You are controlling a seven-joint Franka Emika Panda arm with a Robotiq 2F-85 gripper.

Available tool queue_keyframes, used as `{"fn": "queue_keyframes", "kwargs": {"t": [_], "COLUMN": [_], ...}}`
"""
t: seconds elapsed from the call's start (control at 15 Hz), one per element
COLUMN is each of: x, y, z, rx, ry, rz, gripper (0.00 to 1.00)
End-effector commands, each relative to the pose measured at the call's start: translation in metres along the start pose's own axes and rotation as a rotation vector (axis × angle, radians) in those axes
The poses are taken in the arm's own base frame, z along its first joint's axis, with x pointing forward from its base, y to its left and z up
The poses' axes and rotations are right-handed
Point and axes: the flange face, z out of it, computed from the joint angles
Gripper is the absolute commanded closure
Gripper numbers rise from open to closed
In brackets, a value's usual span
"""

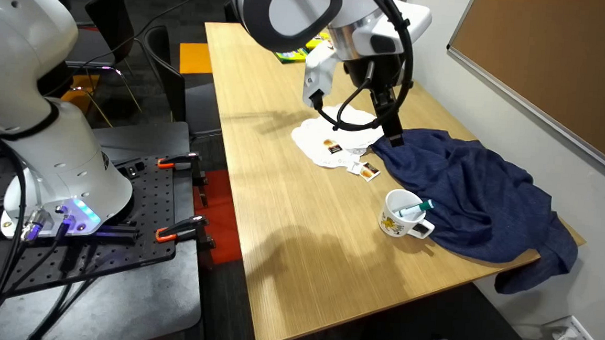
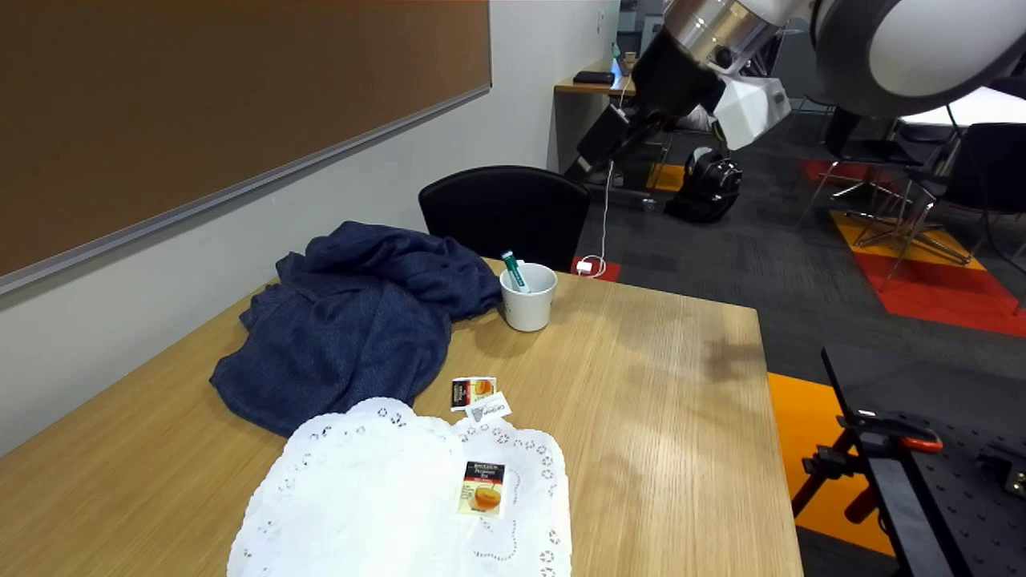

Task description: Remove the marker from the mug cup

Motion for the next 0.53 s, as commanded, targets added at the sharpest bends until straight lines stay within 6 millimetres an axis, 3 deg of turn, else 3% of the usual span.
{"fn": "queue_keyframes", "kwargs": {"t": [0.0,0.27,0.47], "x": [-0.0006,0.0007,0.0080], "y": [0.0002,-0.0004,0.0080], "z": [0.0023,0.0020,-0.0001], "rx": [0.001,0.002,0.012], "ry": [-0.002,0.001,0.128], "rz": [0.000,0.000,0.010], "gripper": [0.00,0.00,0.00]}}
